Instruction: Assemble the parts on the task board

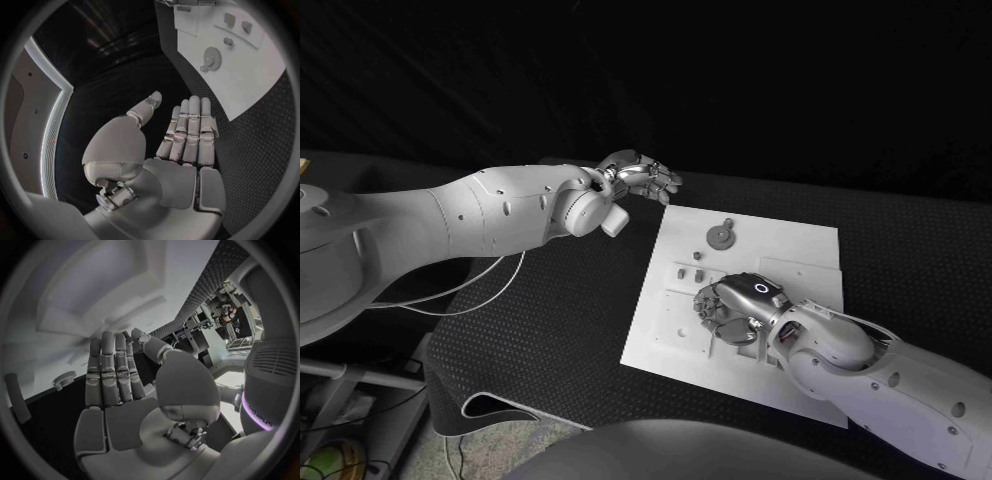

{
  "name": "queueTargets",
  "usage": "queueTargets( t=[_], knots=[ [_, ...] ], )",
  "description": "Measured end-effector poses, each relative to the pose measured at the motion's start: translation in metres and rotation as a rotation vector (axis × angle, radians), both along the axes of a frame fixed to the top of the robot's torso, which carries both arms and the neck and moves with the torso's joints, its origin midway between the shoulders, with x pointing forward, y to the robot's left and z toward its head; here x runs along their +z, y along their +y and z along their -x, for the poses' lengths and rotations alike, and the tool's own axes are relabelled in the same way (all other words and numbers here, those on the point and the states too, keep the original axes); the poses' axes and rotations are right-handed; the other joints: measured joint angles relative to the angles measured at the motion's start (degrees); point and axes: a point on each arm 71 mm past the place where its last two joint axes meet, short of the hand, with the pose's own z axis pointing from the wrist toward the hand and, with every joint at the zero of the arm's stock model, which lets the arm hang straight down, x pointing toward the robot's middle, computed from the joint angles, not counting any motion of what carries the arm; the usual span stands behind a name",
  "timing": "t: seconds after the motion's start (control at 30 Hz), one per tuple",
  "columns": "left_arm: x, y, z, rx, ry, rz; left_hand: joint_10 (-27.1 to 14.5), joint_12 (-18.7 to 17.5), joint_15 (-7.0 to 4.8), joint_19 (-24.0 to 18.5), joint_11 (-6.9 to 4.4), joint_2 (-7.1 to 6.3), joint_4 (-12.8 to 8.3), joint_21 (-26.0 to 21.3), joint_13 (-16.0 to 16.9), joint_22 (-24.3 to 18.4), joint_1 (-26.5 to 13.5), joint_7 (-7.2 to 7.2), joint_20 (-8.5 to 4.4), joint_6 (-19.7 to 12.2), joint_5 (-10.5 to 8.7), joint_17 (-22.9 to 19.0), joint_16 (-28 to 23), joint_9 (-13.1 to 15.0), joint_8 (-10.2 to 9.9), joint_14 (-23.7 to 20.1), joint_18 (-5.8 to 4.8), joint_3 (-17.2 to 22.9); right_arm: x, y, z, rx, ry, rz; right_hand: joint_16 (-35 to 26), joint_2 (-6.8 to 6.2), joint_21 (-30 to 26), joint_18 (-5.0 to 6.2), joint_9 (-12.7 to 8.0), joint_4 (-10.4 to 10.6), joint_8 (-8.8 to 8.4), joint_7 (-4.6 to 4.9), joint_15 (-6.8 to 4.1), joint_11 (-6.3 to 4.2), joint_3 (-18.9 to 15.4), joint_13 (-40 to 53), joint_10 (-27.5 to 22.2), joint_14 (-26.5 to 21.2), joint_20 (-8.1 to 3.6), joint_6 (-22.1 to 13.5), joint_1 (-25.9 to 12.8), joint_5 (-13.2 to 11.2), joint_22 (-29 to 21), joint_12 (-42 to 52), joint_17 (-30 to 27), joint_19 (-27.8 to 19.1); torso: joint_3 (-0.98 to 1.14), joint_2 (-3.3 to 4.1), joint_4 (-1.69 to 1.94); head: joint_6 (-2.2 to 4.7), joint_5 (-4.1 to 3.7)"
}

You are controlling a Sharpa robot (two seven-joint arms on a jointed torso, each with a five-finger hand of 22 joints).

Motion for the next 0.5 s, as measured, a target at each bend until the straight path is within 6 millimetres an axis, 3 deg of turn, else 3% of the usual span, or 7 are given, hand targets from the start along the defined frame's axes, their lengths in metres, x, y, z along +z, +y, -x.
queueTargets(
  t=[0.5],
  knots=[
    [0.0, 0.001, 0.0001, 0.002, 0.0, 0.0, 0.0, 0.0, 0.0, 0.0, 0.0, 0.0, 0.0, 0.0, 0.0, -0.05, 0.0, 0.0, 0.0, 0.0, 0.0, 0.05, 0.0, -0.05, 0.0, 0.0, 0.0, 0.0, 0.0012, -0.0047, -0.0008, -0.026, -0.013, -0.005, 0.0, -0.23, 0.21, 0.0, 0.0, 0.0, 0.0, 0.0, 0.0, 0.1, 0.0, 0.13, -0.12, 0.0, 0.0, 0.0, 0.23, 0.0, 0.0, -0.55, 0.11, 0.0, -0.03, 0.0, 0.02, 0.02, -0.03]
  ],
)
